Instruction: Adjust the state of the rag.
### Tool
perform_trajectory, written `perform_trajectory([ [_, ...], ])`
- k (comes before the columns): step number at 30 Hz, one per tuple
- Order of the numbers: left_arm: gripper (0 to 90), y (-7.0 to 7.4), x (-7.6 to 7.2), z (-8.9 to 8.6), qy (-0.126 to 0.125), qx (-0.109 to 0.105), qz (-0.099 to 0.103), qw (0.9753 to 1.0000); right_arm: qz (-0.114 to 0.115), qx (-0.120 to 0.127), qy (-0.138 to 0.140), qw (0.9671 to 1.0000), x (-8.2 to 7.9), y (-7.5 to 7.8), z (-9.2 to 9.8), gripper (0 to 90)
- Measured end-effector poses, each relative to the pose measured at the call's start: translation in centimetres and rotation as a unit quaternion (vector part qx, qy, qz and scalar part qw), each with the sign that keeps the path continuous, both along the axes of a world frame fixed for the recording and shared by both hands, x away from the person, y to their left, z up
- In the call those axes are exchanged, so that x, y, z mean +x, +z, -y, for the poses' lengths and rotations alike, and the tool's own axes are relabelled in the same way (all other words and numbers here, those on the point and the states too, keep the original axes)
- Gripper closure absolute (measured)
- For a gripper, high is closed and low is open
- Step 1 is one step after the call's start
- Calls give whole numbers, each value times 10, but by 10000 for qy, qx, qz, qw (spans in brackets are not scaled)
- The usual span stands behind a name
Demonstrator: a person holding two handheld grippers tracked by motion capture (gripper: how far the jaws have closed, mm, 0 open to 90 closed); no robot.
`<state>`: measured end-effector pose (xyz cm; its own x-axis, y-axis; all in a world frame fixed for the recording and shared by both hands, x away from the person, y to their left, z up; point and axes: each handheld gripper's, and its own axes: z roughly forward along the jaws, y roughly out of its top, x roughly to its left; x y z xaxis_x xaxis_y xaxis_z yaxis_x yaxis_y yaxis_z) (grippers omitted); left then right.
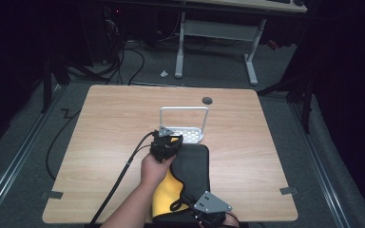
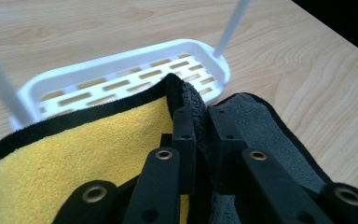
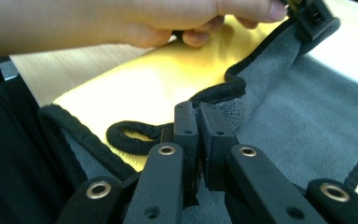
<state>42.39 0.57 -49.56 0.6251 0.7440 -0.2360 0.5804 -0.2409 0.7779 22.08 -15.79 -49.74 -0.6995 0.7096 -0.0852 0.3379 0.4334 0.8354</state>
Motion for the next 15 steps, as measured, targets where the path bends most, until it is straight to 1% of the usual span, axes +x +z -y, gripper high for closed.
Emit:
perform_trajectory([
  [1, 819, 0, 0, 2, -15, 10, 6, 10000, -17, 13, -11, 10000, -1, -1, 2, 867],
  [2, 817, 2, -1, 4, -7, -10, 59, 10000, -17, 34, -19, 10000, -2, -1, 3, 867],
  [4, 818, 7, -4, 5, -17, -58, 130, 9999, 66, 107, -44, 9999, -4, 3, 5, 866],
  [7, 819, 14, -6, 7, -107, -137, 211, 9996, 206, 288, -83, 9993, -8, 13, 8, 866],
  [8, 818, 15, -6, 7, -139, -185, 192, 9995, 212, 295, -79, 9993, -9, 14, 9, 865],
  [9, 817, 14, -6, 9, -166, -181, 161, 9996, 194, 279, -81, 9994, -9, 14, 9, 862],
  [10, 813, 12, -5, 10, -203, -170, 90, 9996, 194, 255, -73, 9995, -9, 12, 9, 860],
  [11, 808, 8, -5, 13, -244, -159, -9, 9996, 147, 209, -72, 9996, -9, 10, 9, 859],
  [12, 803, 5, -5, 15, -286, -172, -55, 9994, 99, 199, -79, 9997, -9, 7, 10, 858],
  [14, 800, 2, -8, 21, -332, -182, -43, 9993, 110, 172, -89, 9998, -11, 7, 9, 857],
  [15, 800, 1, -9, 24, -373, -213, -69, 9991, 138, 209, -92, 9996, -12, 9, 10, 856],
])
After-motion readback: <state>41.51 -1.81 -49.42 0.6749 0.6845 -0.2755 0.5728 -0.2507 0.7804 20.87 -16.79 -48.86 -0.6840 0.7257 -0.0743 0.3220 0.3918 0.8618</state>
